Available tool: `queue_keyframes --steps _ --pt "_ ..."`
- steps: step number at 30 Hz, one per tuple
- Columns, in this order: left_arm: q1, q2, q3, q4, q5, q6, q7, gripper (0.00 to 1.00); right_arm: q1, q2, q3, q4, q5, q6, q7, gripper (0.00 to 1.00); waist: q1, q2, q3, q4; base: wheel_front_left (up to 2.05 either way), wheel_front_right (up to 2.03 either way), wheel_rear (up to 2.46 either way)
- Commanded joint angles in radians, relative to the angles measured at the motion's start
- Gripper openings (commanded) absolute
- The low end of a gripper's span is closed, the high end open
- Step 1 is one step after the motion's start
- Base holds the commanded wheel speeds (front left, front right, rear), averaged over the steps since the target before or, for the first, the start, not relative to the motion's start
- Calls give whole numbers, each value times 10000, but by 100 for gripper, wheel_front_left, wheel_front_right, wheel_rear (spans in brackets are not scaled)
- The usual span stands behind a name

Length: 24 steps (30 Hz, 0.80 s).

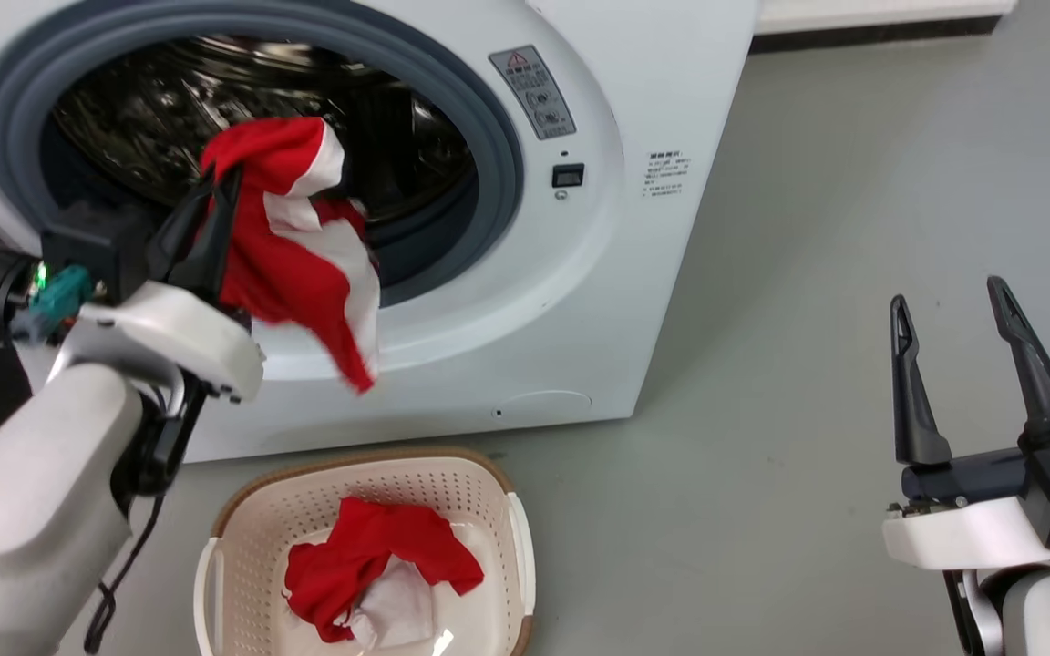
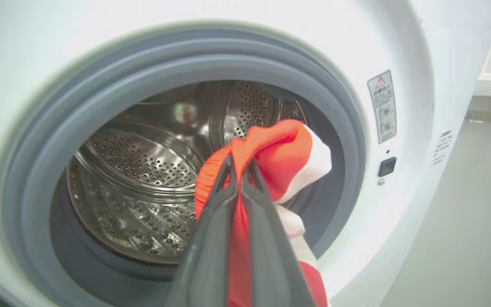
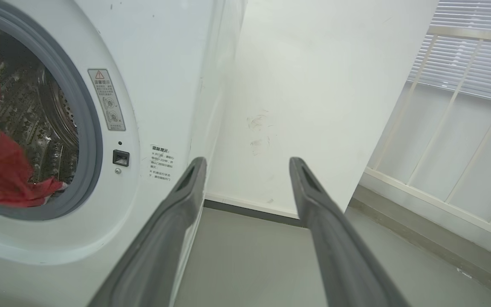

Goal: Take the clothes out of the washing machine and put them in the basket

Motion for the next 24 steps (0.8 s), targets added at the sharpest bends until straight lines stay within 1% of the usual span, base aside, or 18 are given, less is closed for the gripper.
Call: queue_keyframes --steps 1,4,8,11,14,16,19,24 --pt "485 161 101 -583 26 250 -59 0 140 -3 -47 44 1 -10 -20 100 1 -1 -256 145 0 0 0" --pt "1182 507 91 -1627 -53 632 67 0 275 -2 -80 51 19 -10 -20 100 1 -1 -416 240 0 0 0" --pt "1968 900 -103 -2764 -173 1078 556 0 318 -3 -44 21 58 -10 -20 100 1 -1 -415 314 0 0 0" --pt "2451 1086 -285 -3155 -304 1288 890 0 203 -3 -17 -44 74 -10 -20 100 1 -1 -233 324 0 0 0" --pt "2819 1116 -503 -3075 -403 1342 1128 0 66 -3 10 -74 87 -10 -20 100 1 -1 37 261 0 0 0" --pt "3026 992 -599 -2791 -554 1262 1171 0 20 -3 25 -107 78 -10 -20 100 1 -1 275 199 0 0 0" --pt "3147 812 -796 -2069 -761 965 1324 0 -143 -2 88 -174 2 -10 -20 100 1 -1 765 70 0 0 0" --pt "2913 322 -1114 -215 -970 232 1549 0 -321 -2 25 -321 -32 -11 -20 100 1 -1 1582 -129 0 0 0"
